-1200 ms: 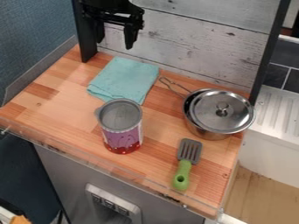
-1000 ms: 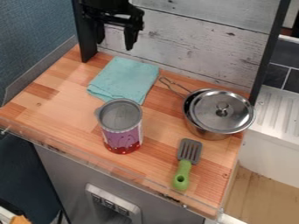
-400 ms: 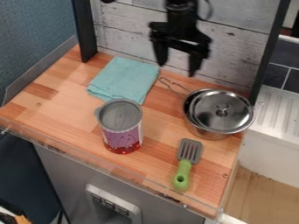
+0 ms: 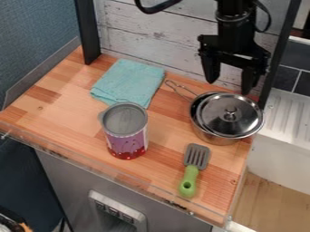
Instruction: Take off the lid of the pan and put it on the blue cloth
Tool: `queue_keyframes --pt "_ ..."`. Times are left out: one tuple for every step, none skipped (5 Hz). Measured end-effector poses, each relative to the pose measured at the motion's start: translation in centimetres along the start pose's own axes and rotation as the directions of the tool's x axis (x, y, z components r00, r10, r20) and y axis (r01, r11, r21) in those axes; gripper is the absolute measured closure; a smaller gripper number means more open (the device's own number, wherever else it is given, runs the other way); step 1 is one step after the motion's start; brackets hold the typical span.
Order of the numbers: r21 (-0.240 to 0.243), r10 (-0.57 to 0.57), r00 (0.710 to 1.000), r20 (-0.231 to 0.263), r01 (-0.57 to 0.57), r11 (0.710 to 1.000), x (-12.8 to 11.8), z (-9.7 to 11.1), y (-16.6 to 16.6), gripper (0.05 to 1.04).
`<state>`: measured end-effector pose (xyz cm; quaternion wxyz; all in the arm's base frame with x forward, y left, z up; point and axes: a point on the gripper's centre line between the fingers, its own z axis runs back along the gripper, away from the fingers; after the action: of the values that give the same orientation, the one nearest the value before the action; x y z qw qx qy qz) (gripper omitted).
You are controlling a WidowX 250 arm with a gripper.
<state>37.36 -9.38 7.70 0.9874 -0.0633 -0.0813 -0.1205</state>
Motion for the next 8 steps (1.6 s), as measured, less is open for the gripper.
queue_keyframes --pt "-0.008 -0.032 0.999 -0.041 0.032 0.999 -0.7 -1.3 -1.4 0.085" --pt "-0.007 -0.023 0.995 -0.100 0.023 1.000 -1.4 -3.3 -1.4 0.085" --pt "0.003 -0.023 0.992 -0.125 0.024 1.000 -1.6 -4.0 -1.2 0.086" --pt "0.014 -0.020 0.992 -0.123 0.022 1.000 -1.6 -4.0 -1.0 0.135" --pt "0.015 -0.018 0.992 -0.121 0.020 1.000 -1.6 -4.0 -1.0 0.425" --pt "0.022 -0.023 0.992 -0.122 0.026 0.999 -1.6 -4.0 -0.9 0.728" --pt "0.029 -0.026 0.991 -0.132 0.030 0.999 -1.7 -3.9 -0.8 0.800" --pt "0.040 -0.037 0.987 -0.154 0.044 0.998 -2.0 -3.7 -0.6 0.801"
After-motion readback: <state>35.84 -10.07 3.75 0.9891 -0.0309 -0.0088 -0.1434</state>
